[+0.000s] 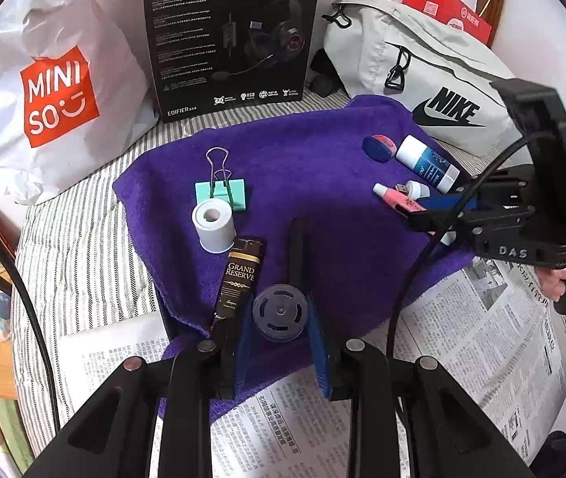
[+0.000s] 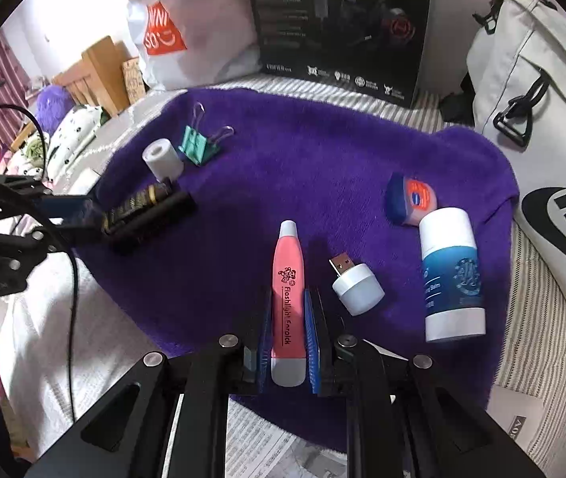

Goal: Organize rigid objects
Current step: 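Lift the clear lid and pink highlighter and carry both over the purple towel, then set the lid beside the marker while the right tool sets the highlighter by the USB light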

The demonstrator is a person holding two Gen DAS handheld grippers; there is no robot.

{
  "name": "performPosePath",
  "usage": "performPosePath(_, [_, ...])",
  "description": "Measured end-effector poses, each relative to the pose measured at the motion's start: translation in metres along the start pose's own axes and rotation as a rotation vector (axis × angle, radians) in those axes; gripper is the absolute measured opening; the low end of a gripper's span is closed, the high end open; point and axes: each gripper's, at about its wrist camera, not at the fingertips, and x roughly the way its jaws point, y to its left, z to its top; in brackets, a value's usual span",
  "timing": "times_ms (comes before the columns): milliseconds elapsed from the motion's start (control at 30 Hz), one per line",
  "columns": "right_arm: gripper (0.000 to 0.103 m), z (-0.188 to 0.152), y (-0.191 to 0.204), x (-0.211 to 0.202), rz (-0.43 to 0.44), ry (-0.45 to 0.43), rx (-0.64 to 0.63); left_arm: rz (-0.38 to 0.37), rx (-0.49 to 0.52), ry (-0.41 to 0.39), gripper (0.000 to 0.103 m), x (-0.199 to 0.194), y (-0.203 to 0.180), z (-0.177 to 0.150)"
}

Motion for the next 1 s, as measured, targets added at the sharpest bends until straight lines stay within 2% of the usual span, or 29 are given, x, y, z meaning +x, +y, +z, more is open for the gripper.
performPosePath(267, [0.016, 0.003, -0.008, 0.012, -0.068, 0.023, -0.007, -0.002, -0.003, 0.001, 0.026, 0.001, 0.004, 0.0])
performPosePath(500, [0.016, 0.004, -0.008, 0.013, -0.079, 0.011, -0.033, -0.005, -0.011, 0.012, 0.026, 0.006, 0.007, 0.001])
performPosePath(600, [0.021, 0.003, -0.009, 0.012, -0.064, 0.011, -0.026, -0.004, -0.005, 0.018, 0.026, 0.006, 0.005, 0.001])
performPosePath(667, [0.032, 0.003, -0.009, 0.011, -0.04, 0.016, -0.021, -0.003, -0.001, 0.019, 0.026, 0.006, 0.004, 0.002])
performPosePath(733, [0.039, 0.001, -0.009, 0.009, -0.029, 0.017, -0.016, -0.002, 0.002, 0.019, 0.026, 0.004, 0.002, 0.002])
performPosePath(1000, [0.044, -0.011, -0.014, -0.017, -0.038, -0.016, 0.008, -0.014, 0.021, 0.028, 0.026, 0.005, -0.008, 0.008])
